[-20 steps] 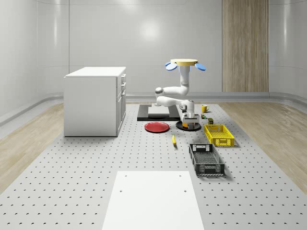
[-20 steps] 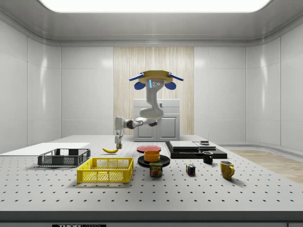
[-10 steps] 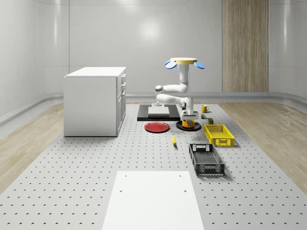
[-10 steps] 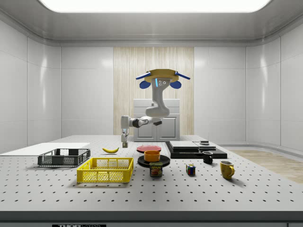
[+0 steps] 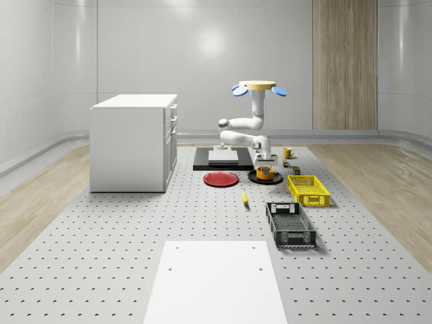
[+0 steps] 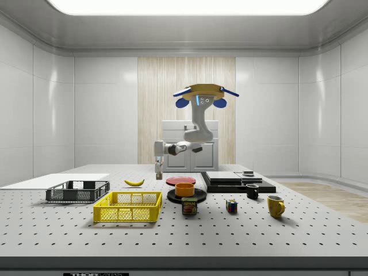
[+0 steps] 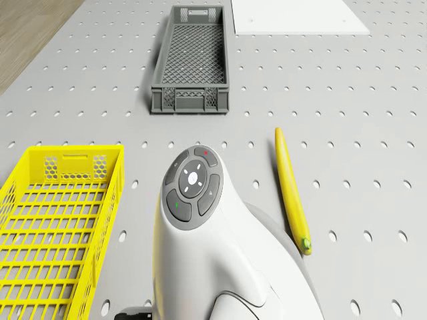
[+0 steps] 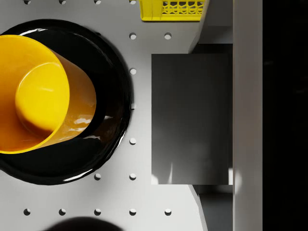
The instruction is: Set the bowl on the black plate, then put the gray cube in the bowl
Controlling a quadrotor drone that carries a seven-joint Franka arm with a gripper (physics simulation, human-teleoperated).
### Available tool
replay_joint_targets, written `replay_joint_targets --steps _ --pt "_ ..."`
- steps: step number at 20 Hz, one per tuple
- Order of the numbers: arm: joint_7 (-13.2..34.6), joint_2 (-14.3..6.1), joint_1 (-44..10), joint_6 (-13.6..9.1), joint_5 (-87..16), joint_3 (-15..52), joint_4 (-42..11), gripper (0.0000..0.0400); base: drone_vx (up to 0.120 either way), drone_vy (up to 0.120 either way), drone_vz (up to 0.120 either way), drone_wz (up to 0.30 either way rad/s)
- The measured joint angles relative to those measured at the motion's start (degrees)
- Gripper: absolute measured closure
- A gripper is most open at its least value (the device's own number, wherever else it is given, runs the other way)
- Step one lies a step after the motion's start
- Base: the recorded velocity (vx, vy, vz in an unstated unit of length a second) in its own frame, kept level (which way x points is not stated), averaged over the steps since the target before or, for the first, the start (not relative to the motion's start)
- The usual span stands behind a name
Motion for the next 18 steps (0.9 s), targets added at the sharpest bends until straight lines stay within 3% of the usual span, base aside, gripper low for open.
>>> replay_joint_targets --steps 3,18 --pt "0.01 -0.03 -0.01 0.02 0.01 0.0 0.0 0.015 -0.12 0.067 0.0 0.0" --pt "0.05 -0.14 -0.06 0.13 0.07 0.02 0.01 0.015 -0.12 0.0 0.0 0.0"
